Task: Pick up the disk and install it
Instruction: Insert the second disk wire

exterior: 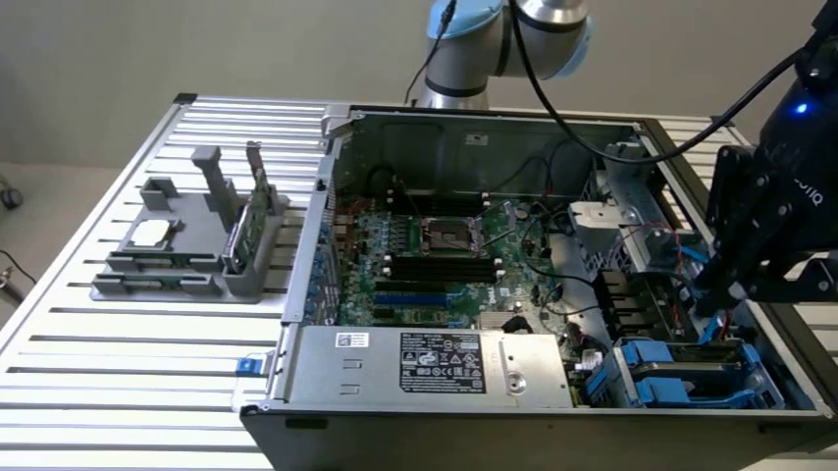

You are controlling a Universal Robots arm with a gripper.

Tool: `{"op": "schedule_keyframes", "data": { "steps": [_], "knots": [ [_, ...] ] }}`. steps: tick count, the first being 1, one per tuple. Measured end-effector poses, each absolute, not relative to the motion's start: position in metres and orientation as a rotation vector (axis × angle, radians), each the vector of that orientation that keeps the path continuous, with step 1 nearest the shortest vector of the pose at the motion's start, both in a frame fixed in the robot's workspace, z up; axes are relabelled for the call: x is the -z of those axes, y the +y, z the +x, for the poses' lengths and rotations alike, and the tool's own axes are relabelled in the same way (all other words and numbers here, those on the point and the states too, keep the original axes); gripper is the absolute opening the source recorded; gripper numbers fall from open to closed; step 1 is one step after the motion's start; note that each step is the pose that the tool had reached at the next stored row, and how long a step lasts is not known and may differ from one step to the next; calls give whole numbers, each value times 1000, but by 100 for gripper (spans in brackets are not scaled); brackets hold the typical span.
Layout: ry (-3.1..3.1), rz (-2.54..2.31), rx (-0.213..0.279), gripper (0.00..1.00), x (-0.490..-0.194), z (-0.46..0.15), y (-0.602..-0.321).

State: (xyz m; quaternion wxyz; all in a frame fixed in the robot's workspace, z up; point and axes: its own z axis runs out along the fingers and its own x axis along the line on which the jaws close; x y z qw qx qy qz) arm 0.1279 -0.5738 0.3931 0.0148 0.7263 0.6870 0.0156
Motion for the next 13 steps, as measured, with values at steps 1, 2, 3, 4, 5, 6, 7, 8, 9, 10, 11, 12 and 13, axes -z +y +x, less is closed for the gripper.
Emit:
{"op": "schedule_keyframes", "data": {
  "steps": [1, 2, 3, 4, 5, 6, 7, 8, 9, 10, 11, 12, 13],
  "knots": [
    [2138, 2260, -48, 25, -392, 129, -573],
    [2138, 2260, -47, 25, -390, 129, -572],
    [2137, 2259, -46, 25, -388, 129, -571],
    [2137, 2259, -45, 25, -387, 129, -571],
    [2137, 2259, -45, 25, -385, 129, -569],
    [2136, 2258, -44, 25, -383, 129, -568],
    [2136, 2258, -43, 25, -381, 129, -567],
    [2136, 2258, -43, 25, -379, 129, -566],
    [2136, 2257, -42, 25, -377, 129, -565],
    [2135, 2257, -42, 25, -376, 130, -565],
    [2136, 2257, -42, 25, -374, 130, -565],
    [2136, 2257, -42, 25, -374, 131, -565],
    [2135, 2257, -42, 25, -373, 131, -565]
  ]
}}
